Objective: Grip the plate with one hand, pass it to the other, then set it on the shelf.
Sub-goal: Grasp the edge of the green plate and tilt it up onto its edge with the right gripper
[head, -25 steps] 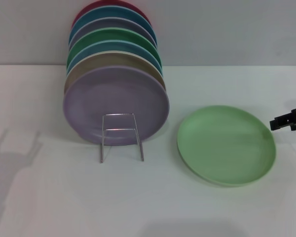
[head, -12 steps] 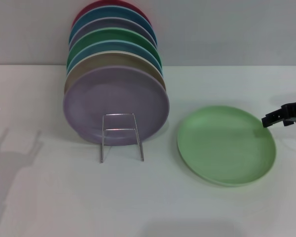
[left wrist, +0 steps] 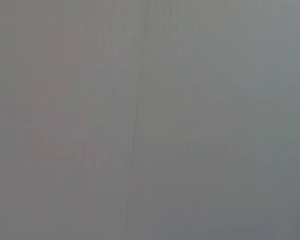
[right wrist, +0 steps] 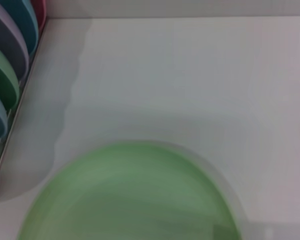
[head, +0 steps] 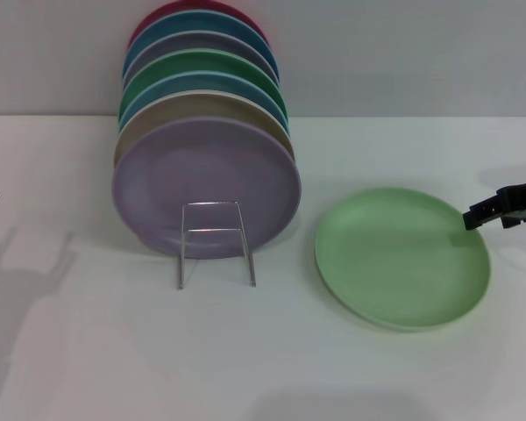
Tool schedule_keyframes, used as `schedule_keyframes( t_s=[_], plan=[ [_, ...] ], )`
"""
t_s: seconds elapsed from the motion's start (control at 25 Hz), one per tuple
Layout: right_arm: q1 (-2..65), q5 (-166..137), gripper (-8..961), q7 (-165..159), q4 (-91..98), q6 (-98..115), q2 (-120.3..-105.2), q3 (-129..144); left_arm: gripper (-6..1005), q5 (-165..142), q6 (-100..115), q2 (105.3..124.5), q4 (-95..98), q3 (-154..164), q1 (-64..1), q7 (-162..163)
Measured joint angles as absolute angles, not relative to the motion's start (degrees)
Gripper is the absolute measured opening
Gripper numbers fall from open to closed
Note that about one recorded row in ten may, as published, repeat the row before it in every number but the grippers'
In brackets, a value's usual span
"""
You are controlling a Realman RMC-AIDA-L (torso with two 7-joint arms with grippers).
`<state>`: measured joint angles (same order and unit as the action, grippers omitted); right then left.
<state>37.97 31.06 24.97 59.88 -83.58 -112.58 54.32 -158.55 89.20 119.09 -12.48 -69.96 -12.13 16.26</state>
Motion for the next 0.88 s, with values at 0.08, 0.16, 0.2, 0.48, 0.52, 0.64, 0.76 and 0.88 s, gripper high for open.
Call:
schedule_keyframes(
  t_s=[0.08, 0.16, 0.2, 0.48, 0.52, 0.64, 0.76, 0.88],
  plan=[
    [38.03, 30.76, 642, 24.96, 59.36, -83.35, -112.59, 54.32, 862, -158.55, 89.2, 119.09, -12.48, -69.96, -12.13, 16.26],
    [38.04, 30.17, 642, 24.96, 58.84, -83.04, -112.59, 54.28, 862, -158.55, 89.2, 119.09, -12.48, -69.96, -12.13, 16.26],
    [38.1, 29.99, 642, 24.96, 58.49, -82.86, -112.59, 54.24, 862, -158.55, 89.2, 119.09, -12.48, -69.96, -12.13, 16.26],
    [38.56, 29.56, 642, 25.04, 56.43, -81.41, -112.59, 54.28, 861, -158.55, 89.2, 119.09, -12.29, -69.96, -12.03, 16.26],
    [38.57, 29.47, 641, 25.1, 56.21, -81.05, -112.59, 54.28, 861, -158.55, 89.2, 119.09, -12.25, -69.96, -12.02, 16.26],
    [38.88, 29.23, 641, 25.26, 54.73, -79.92, -112.56, 54.29, 861, -158.55, 89.2, 119.09, -12.11, -69.96, -12.01, 16.26],
    [39.23, 29.06, 641, 25.39, 53.0, -78.84, -112.47, 54.31, 862, -158.55, 89.2, 119.09, -11.96, -69.96, -12.02, 16.26],
    [39.4, 29.04, 641, 25.52, 52.27, -78.18, -112.42, 54.31, 862, -158.55, 89.2, 119.09, -11.95, -69.96, -12.02, 16.26]
  ],
)
